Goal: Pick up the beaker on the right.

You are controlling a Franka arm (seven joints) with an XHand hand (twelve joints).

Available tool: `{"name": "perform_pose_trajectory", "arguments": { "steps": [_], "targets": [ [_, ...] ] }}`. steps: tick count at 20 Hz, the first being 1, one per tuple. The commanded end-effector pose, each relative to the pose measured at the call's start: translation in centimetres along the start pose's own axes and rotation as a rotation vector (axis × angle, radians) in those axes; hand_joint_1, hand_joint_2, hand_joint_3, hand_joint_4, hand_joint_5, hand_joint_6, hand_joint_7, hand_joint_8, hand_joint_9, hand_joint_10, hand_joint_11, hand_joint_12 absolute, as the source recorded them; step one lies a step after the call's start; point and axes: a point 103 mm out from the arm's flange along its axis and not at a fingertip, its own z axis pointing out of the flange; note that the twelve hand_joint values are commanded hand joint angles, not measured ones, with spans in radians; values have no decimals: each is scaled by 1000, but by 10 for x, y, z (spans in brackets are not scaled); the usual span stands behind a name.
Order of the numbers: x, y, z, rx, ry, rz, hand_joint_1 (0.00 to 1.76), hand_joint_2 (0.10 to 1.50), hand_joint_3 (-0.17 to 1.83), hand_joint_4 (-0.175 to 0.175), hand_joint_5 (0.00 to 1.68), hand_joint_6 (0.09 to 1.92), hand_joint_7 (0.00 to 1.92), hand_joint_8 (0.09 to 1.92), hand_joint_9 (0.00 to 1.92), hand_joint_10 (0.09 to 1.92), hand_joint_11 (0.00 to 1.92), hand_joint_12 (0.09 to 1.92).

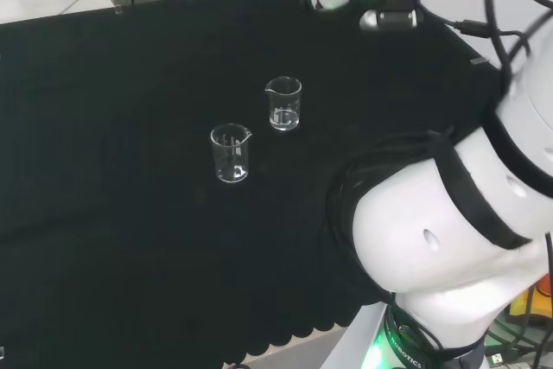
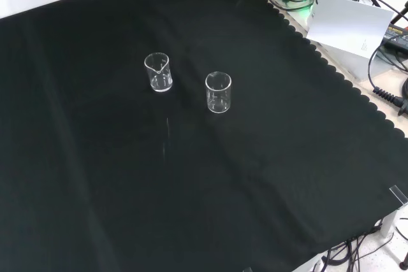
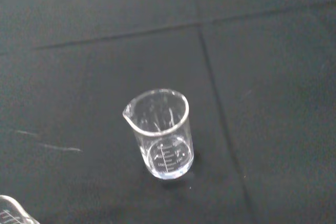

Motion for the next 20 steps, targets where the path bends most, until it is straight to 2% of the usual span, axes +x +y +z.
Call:
{"name": "perform_pose_trajectory", "arguments": {
  "steps": [1, 13, 20],
  "targets": [
    [-27, 56, 53, 36, 93, -19, 566, 929, 248, -13, 394, 87, 285, 605, 367, 616, 41, 1391],
    [-17, 80, 123, 100, 135, -89, 650, 833, 242, -10, 372, 87, 240, 601, 327, 625, 0, 1384],
    [-11, 84, 150, 121, 149, -112, 671, 815, 249, -11, 367, 87, 232, 602, 321, 625, 0, 1387]
  ]
}}
